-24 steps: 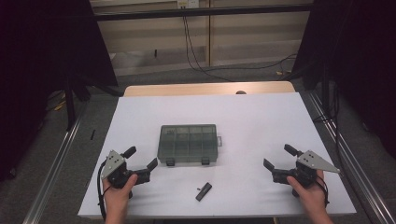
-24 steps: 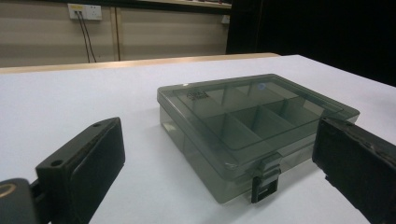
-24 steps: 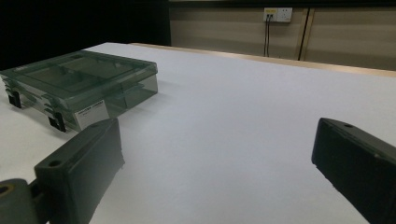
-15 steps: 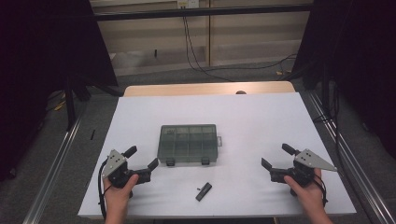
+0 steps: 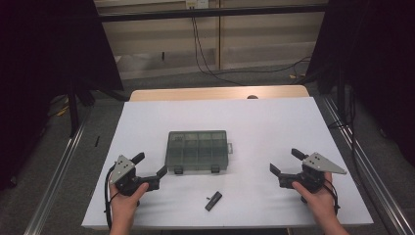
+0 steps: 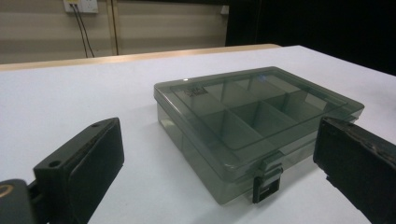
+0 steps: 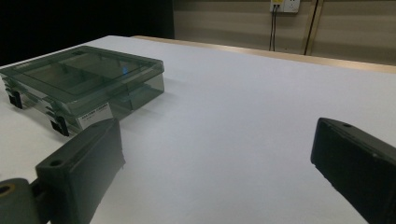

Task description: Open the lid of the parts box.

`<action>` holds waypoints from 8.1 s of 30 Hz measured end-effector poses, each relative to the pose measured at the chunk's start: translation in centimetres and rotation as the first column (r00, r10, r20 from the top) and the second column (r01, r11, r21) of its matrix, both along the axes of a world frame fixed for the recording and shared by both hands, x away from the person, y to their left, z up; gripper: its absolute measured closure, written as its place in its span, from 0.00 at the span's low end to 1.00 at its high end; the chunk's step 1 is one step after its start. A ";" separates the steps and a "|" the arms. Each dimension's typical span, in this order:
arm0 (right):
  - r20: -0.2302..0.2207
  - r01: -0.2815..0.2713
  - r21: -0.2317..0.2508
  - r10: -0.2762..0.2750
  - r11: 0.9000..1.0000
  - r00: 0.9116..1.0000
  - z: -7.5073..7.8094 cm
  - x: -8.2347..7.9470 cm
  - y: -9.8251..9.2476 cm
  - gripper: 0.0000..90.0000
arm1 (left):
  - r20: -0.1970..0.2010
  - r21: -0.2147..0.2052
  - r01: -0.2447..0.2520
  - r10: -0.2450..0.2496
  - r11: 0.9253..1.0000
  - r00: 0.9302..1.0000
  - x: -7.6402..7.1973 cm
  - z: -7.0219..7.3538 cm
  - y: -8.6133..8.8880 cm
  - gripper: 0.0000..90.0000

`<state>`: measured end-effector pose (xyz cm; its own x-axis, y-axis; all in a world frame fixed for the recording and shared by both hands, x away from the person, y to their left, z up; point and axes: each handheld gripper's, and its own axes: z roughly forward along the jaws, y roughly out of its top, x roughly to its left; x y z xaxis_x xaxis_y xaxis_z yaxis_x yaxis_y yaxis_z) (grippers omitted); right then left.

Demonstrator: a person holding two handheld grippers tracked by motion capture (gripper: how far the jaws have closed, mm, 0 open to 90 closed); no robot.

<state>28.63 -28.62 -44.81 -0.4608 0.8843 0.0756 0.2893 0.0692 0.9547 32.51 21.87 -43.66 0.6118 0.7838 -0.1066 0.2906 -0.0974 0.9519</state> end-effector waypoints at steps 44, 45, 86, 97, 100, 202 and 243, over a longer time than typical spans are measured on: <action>-0.100 -0.165 -0.040 0.160 0.986 0.982 0.1 3.6 6.8 0.18 | -0.120 0.098 0.047 -0.035 0.994 0.992 0.7 0.1 -0.2 0.20; -0.100 -0.165 -0.040 0.160 0.986 0.982 0.1 3.6 6.8 0.18 | -0.120 0.098 0.047 -0.035 0.994 0.992 0.7 0.1 -0.2 0.21; -0.288 -0.355 -0.006 0.338 0.935 0.896 0.1 5.1 9.8 1.00 | -0.269 0.131 0.096 -0.058 0.987 0.961 1.1 -0.1 0.2 0.92; -0.304 -0.377 -0.033 0.350 0.925 0.886 0.4 5.4 10.8 1.00 | -0.302 0.154 0.124 -0.073 0.980 0.950 1.5 0.0 -0.2 1.00; -0.308 -0.384 -0.042 0.353 0.922 0.883 0.2 5.4 11.0 1.00 | -0.313 0.154 0.130 -0.076 0.979 0.947 1.5 0.1 -0.3 1.00; -0.133 -0.314 -0.059 0.304 0.948 0.943 -0.4 4.8 13.3 1.00 | -0.135 0.064 -0.078 0.086 0.995 0.987 2.4 0.9 -2.4 0.79; -0.124 -0.306 -0.043 0.299 0.951 0.946 -0.6 4.6 13.3 1.00 | -0.064 0.038 -0.181 0.183 0.983 0.981 4.2 2.2 -3.9 0.90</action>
<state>33.23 -15.33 -45.40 -0.6990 0.7090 0.0935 0.3524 0.2278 0.9077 36.71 18.01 -41.45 0.4510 0.8850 -0.1156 0.3689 -0.0669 0.9271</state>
